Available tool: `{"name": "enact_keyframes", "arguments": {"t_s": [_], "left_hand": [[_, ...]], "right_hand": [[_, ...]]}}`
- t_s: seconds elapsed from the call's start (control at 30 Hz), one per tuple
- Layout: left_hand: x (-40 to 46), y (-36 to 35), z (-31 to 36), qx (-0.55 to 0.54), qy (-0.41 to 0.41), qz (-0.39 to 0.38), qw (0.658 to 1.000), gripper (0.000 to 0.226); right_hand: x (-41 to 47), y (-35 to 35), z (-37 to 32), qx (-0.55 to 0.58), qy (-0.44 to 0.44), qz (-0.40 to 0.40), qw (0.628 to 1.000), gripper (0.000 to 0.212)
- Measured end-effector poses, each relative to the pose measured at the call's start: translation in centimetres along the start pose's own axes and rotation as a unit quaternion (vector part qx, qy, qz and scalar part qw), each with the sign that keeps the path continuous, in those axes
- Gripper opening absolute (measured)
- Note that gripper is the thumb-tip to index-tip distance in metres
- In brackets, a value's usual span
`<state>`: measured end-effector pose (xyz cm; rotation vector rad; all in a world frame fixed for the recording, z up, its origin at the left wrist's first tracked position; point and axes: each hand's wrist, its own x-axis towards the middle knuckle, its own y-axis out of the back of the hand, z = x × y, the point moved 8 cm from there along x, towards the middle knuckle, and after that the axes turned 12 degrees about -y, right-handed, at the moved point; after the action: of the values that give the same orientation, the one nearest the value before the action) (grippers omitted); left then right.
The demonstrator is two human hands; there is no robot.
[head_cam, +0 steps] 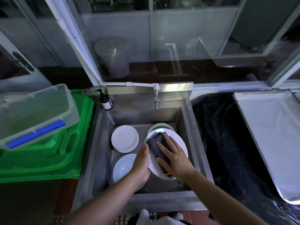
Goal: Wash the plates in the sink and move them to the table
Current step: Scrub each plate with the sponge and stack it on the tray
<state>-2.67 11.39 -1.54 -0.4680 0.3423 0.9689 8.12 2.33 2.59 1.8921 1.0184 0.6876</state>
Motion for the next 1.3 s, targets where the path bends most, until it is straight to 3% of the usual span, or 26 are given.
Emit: {"name": "enact_keyframes", "arguments": {"t_s": [0.23,0.37,0.47,0.57,0.73,0.8,0.87,0.93,1.13,1.3], "left_hand": [[-0.4,2.0,3.5,0.005,-0.026,-0.040,0.999,0.038],[-0.3,3.6,4.0,0.036,-0.021,-0.031,0.999,0.029],[-0.2,4.0,4.1,0.053,-0.021,-0.034,0.998,0.035],[-0.2,3.6,5.0,0.051,-0.041,-0.045,0.997,0.029],[0.1,4.1,6.3,0.057,-0.048,-0.036,0.997,0.028],[0.0,4.2,6.3,0.067,-0.044,-0.042,0.996,0.038],[-0.5,3.9,6.6,0.078,-0.056,-0.039,0.995,0.034],[-1.0,3.0,7.0,0.073,-0.063,-0.041,0.994,0.031],[-0.6,1.9,7.7,0.048,-0.064,-0.035,0.996,0.030],[-0.8,1.8,7.0,0.008,-0.037,-0.041,0.998,0.037]], "right_hand": [[1.3,-0.1,-3.9,-0.012,0.008,0.102,0.995,0.047],[3.8,1.1,-2.9,0.005,-0.138,0.121,0.983,0.049],[4.8,0.9,-2.6,0.045,-0.227,0.125,0.965,0.054],[4.7,-0.2,-5.7,0.061,-0.154,0.154,0.974,0.049],[4.8,-0.4,-7.3,0.038,-0.002,0.130,0.991,0.046],[5.5,0.0,-5.1,0.041,-0.059,0.122,0.990,0.048],[6.0,0.4,-2.9,0.072,-0.152,0.108,0.980,0.056],[6.1,0.5,-2.9,0.085,-0.185,0.102,0.974,0.061],[4.4,-0.1,-7.0,0.069,-0.023,0.093,0.993,0.053],[4.7,0.1,-4.9,0.069,-0.055,0.006,0.996,0.062]]}}
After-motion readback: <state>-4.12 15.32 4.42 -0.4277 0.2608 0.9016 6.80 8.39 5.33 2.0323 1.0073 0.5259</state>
